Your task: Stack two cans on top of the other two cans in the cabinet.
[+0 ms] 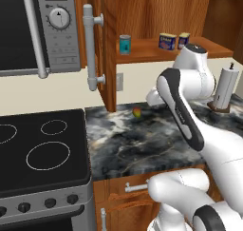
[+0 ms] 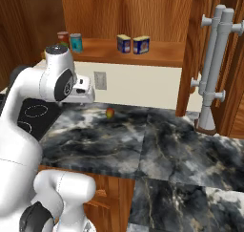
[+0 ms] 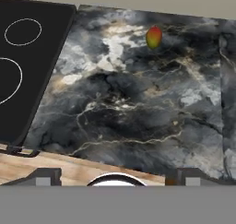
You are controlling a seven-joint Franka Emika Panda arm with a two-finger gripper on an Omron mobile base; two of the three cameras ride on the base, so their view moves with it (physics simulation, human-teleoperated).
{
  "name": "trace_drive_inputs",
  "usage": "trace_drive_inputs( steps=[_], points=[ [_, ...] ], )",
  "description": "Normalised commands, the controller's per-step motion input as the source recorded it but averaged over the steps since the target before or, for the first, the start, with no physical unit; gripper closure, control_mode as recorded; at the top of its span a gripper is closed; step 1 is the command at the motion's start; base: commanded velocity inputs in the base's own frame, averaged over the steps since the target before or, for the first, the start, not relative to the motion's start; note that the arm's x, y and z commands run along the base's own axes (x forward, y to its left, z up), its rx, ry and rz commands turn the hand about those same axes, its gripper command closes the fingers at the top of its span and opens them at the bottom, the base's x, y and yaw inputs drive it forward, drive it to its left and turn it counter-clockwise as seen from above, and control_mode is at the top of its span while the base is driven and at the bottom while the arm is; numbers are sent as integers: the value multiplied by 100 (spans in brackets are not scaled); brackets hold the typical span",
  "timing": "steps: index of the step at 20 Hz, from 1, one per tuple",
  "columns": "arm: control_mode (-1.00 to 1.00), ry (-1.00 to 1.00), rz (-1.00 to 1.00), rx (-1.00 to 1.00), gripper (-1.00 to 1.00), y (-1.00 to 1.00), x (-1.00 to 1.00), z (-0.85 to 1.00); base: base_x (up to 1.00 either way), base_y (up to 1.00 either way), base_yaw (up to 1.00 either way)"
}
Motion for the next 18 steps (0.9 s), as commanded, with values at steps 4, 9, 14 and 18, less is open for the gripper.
trace_drive_inputs(
  steps=[4, 9, 14, 18],
  points=[
    [-100, -47, 9, 0, -100, 5, -17, 12, 0, 0, 0],
    [-100, -39, 5, 0, -100, 3, -1, 22, 0, 0, 0],
    [-100, -5, 0, 0, -100, 13, 4, 48, 0, 0, 0],
    [-100, 0, 0, 0, -100, 11, 10, 58, 0, 0, 0]
  ],
)
